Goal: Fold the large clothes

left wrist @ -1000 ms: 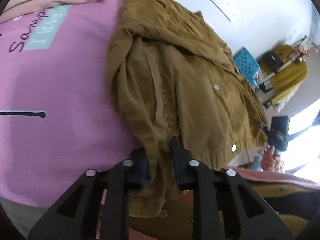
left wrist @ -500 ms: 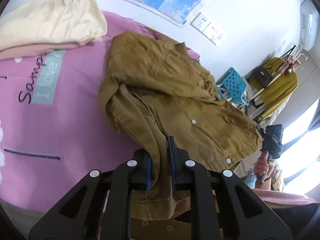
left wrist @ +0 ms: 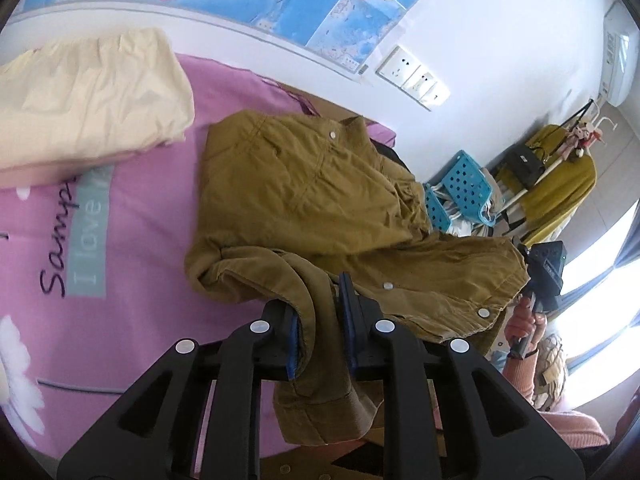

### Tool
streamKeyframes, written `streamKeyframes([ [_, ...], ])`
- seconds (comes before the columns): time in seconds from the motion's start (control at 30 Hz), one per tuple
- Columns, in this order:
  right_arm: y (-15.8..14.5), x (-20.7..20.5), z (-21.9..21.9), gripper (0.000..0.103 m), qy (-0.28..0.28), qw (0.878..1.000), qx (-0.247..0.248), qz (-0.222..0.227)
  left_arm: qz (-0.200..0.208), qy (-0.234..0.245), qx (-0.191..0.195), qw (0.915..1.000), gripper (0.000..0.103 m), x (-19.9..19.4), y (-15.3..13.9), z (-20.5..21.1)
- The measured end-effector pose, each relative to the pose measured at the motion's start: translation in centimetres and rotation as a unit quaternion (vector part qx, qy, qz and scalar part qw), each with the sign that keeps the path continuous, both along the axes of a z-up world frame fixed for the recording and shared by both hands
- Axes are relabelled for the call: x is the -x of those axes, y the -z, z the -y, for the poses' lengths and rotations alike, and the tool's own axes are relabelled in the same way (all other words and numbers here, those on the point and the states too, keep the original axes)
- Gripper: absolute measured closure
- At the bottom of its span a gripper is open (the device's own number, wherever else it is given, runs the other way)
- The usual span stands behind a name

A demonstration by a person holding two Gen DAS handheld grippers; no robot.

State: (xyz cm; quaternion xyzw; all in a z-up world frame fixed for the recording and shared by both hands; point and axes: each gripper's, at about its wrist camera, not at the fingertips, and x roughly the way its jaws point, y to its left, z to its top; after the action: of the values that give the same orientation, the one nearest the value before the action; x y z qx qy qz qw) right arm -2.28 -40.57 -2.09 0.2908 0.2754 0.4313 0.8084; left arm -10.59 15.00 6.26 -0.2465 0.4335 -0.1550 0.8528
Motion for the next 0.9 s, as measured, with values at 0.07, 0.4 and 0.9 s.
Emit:
streamKeyframes([
  [0.07, -0.5, -1.0, -0.3, 0.089, 0.003, 1.000, 0.002, 0.000, 0.004, -0.003, -0.008, 1.0000, 0.085, -0.9, -0.5, -0.1],
  [0.4, -2.3, -5.8, -1.4, 0.089, 0.013, 1.000, 0.011, -0.009, 0.011, -0.008, -0.018, 0.9998, 0.085, -5.9, -2.1, -0.8],
  [0.9, -3.5, -12.4, -3.3, 0.089, 0.036, 0.999, 0.024, -0.032, 0.003, -0.016, -0.031, 0.9994, 0.085, -12.5, -2.9, -2.1],
])
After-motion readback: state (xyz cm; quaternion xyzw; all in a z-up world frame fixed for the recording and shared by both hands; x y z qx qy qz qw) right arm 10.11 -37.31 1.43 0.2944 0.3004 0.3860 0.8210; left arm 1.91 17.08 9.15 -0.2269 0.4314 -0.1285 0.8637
